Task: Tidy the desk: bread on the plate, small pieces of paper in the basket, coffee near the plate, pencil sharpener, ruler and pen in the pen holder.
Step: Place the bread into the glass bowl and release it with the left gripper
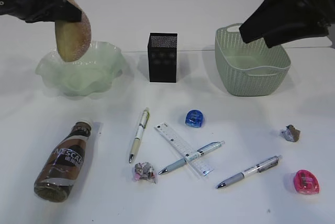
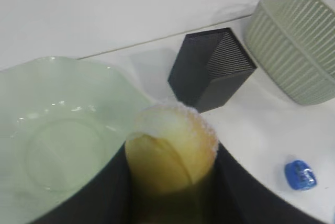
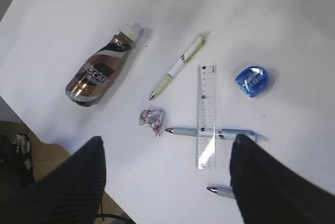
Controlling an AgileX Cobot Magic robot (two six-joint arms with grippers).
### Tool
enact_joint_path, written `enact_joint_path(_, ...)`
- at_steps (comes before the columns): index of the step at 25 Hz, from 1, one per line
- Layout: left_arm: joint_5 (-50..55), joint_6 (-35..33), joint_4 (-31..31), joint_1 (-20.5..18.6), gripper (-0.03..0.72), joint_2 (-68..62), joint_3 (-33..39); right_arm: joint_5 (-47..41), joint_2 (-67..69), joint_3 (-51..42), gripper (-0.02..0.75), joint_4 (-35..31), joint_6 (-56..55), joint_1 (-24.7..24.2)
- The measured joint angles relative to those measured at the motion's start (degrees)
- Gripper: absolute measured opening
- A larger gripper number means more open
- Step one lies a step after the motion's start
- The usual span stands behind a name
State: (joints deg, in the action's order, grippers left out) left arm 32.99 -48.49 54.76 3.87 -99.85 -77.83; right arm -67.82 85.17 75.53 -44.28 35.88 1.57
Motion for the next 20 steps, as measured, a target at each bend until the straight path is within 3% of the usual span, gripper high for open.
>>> enact_joint_path(6,-4.29,4.94,-14.21,0.0,0.253,-0.02,0.0,1.08,0.0,0.0,0.572,1.79,-0.68,0.0)
enact_joint_path(9,-5.97,6.04,-18.37,0.0,0.253,-0.76,0.0,1.65,0.0,0.0,0.571,2.12,-0.67,0.0)
enact_joint_path(20,-16.48,6.44,-20.54,0.38,0.253,-7.07,0.0,2.32,0.24,0.0,0.571,2.43,-0.67,0.0)
